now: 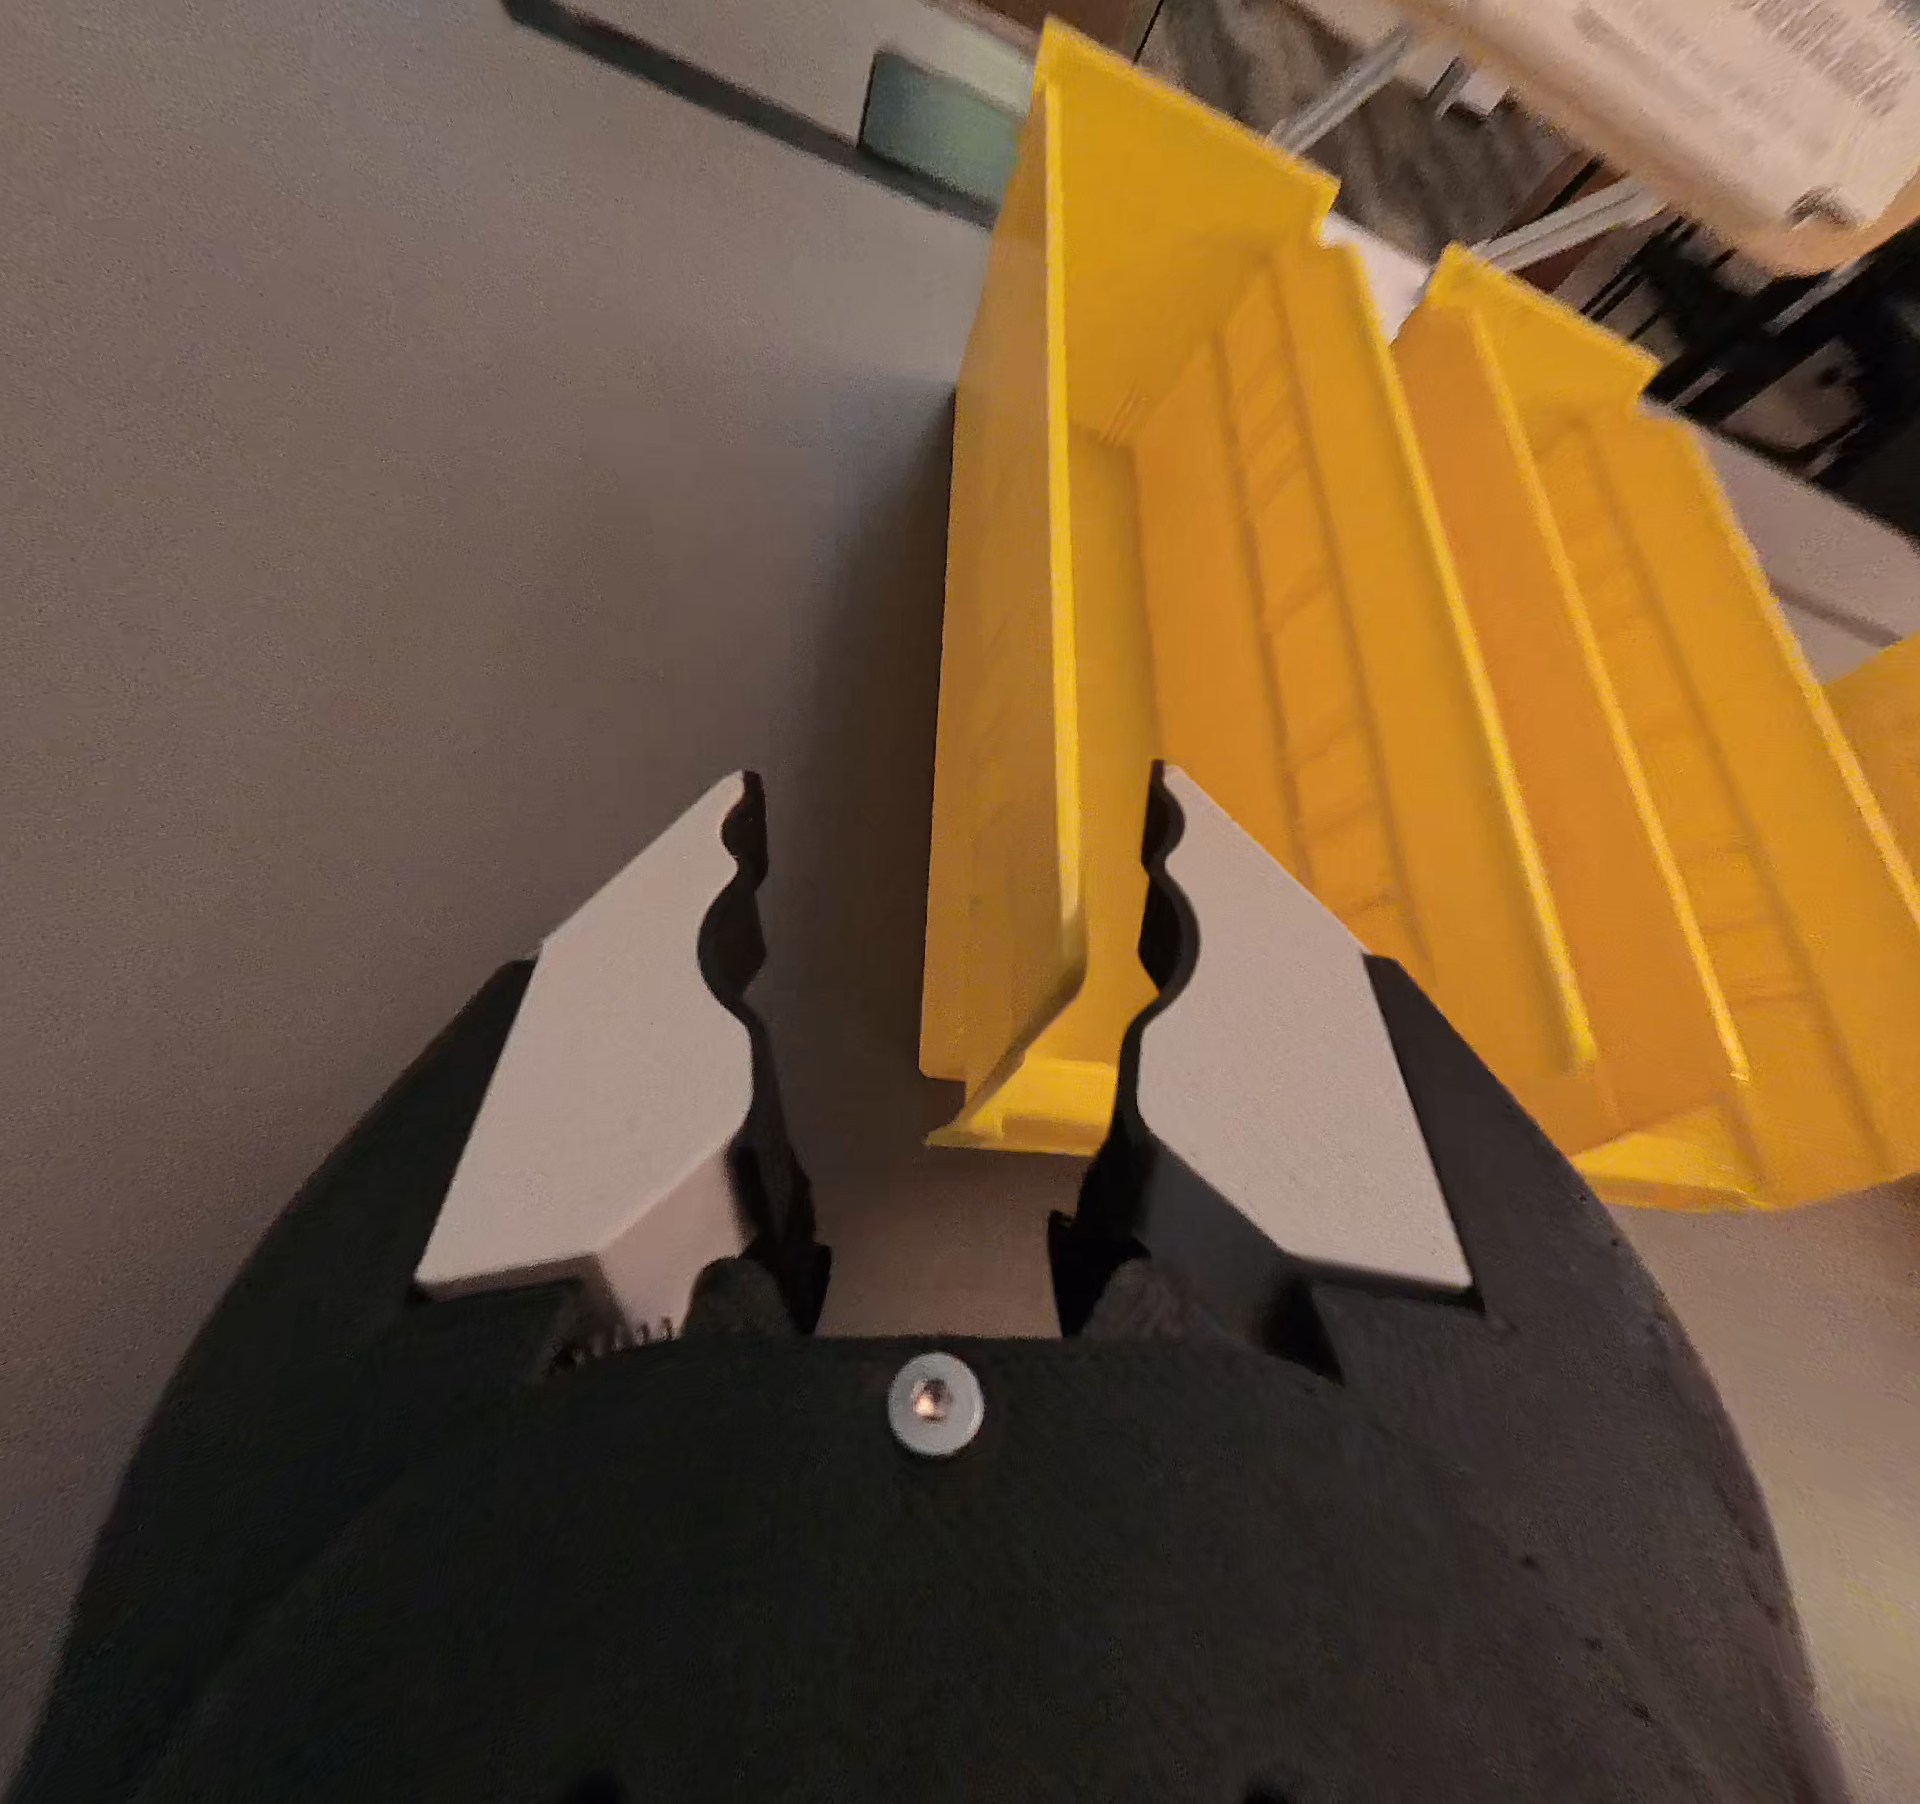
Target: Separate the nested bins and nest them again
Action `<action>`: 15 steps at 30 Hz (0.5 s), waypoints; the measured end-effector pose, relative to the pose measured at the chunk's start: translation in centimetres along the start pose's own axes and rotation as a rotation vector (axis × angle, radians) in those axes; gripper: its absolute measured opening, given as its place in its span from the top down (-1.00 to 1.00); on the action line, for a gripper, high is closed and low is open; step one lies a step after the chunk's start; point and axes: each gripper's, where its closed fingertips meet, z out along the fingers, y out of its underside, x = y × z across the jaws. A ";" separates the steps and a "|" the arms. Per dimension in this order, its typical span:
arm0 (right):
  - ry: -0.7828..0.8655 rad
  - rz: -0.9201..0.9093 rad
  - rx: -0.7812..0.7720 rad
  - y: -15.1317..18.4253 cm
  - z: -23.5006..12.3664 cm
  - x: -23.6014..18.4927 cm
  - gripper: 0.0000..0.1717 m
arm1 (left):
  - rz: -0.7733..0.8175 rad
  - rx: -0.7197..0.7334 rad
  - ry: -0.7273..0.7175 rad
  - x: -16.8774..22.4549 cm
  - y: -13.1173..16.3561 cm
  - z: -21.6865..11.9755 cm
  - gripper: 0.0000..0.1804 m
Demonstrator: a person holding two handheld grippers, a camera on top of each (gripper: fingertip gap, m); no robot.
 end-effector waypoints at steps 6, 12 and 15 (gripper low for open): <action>0.105 0.094 -0.261 8.5 1.4 9.8 0.38 | 0.056 0.112 0.047 0.0 -1.9 -3.6 0.18; 0.136 0.059 -0.282 10.9 3.3 9.7 0.71 | 0.134 0.138 0.048 0.2 -2.4 -5.4 0.21; 0.049 0.188 -0.379 13.1 4.7 8.8 0.85 | 0.135 0.119 0.058 0.3 -2.0 -5.6 0.21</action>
